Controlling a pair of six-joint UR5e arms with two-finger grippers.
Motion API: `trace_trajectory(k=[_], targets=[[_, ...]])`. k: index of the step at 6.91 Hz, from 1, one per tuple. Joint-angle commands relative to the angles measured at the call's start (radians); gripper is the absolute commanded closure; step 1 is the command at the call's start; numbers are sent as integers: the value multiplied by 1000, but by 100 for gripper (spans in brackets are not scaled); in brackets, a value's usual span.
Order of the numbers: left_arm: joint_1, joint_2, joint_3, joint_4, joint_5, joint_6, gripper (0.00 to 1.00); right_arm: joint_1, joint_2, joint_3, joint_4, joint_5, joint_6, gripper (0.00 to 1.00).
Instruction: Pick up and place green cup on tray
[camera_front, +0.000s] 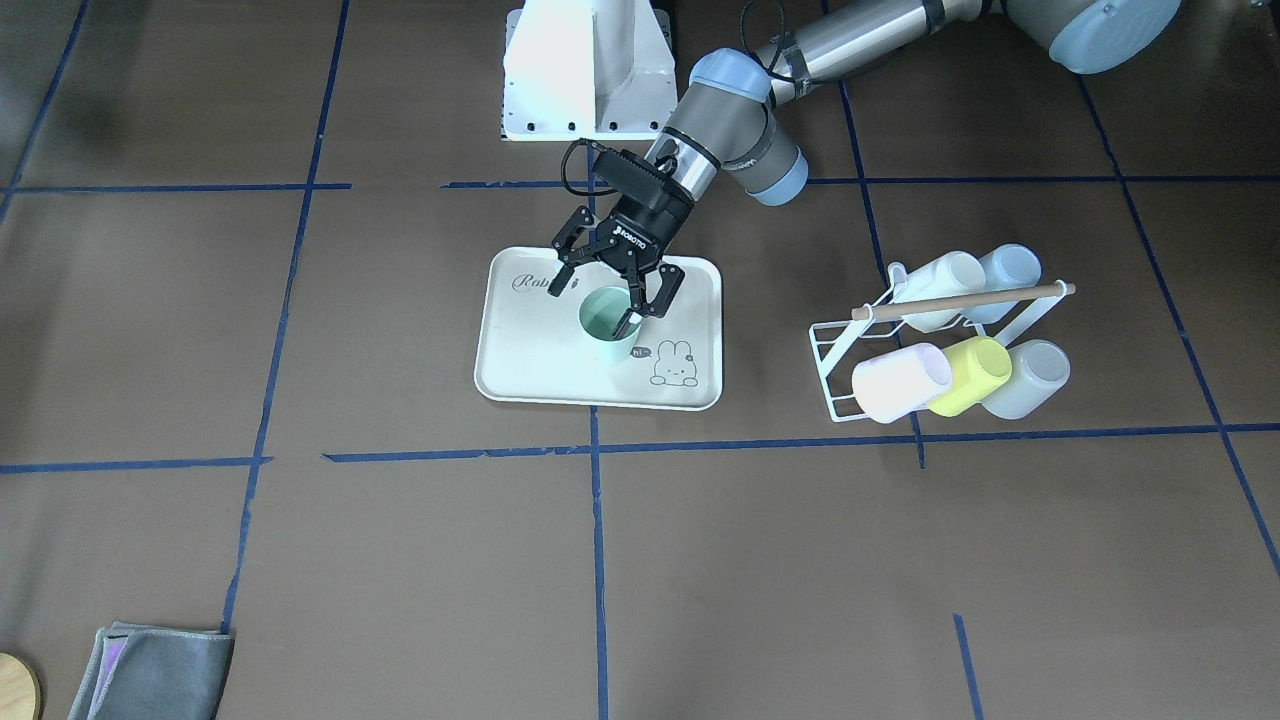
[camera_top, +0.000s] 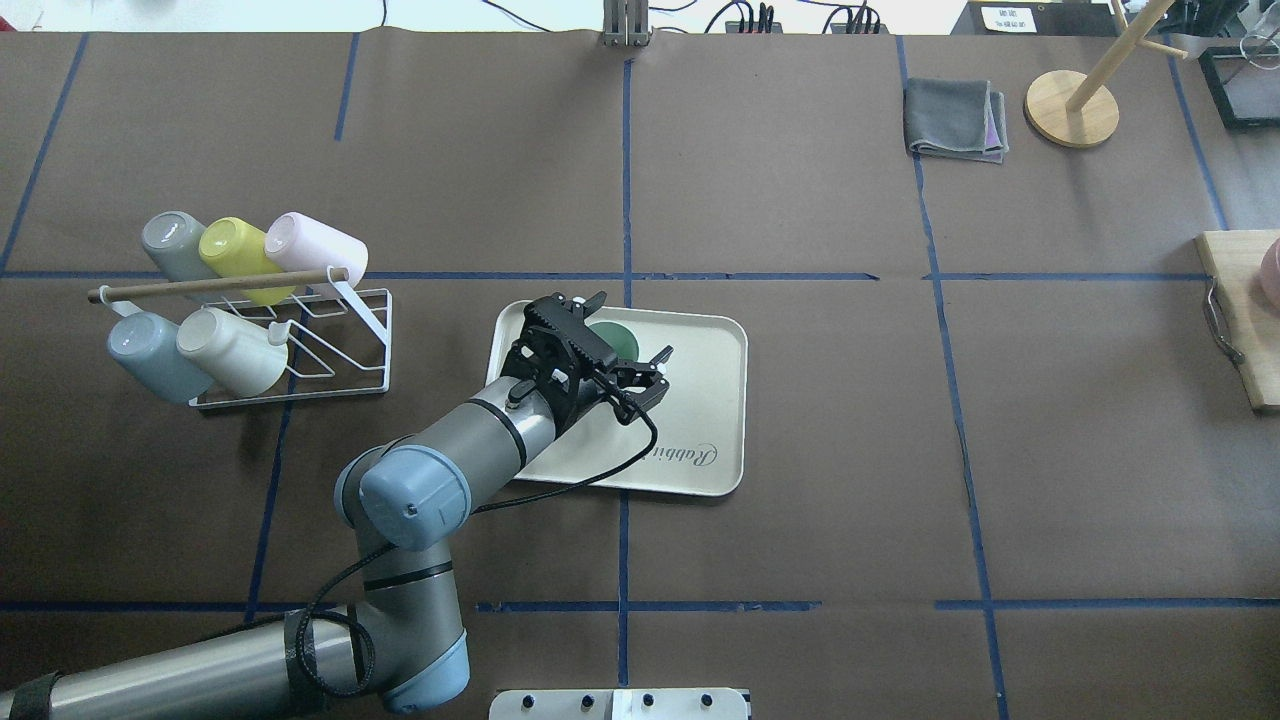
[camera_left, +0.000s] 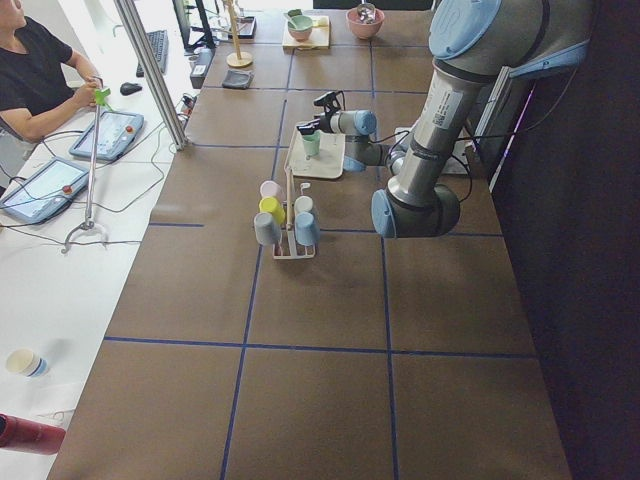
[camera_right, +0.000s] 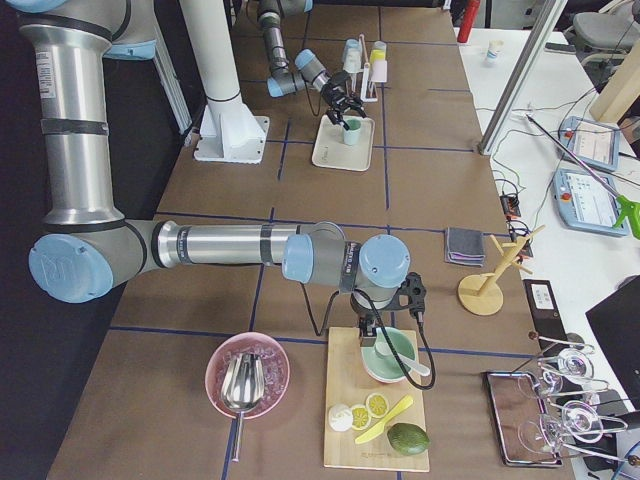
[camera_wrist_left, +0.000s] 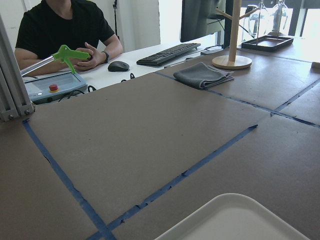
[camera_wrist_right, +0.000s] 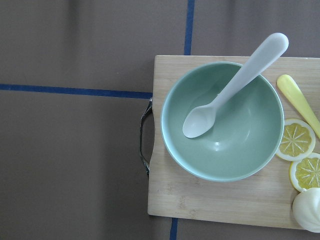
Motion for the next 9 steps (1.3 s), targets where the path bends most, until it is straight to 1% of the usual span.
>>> trace_trajectory(k=[1,2,3,4,5,6,7,8,9], targets=[[-28,2,-163,186,-6,-4,0,0,3,4,0,1,0,0],[-63,4,-247,313,-60,-22,0,0,5,3,0,1,0,0],[-117,11,-312,419,-139,-86,0,0,5,6,0,1,0,0],[-195,27,-379,501,-251,-145,0,0,6,6,2,1,0,0],[-309,75,-424,535,-436,-209,0,0,5,-3,38,1,0,0],[-458,123,-429,537,-649,-222,0,0,5,-16,70,0,-8,0],[-614,180,-423,572,-875,-210,0,0,-1,-36,107,0,-3,0],[-760,194,-403,627,-1052,-203,0,0,2,-46,138,-2,-5,0],[-868,262,-392,683,-1189,-129,0,0,3,-40,143,-2,-3,0]])
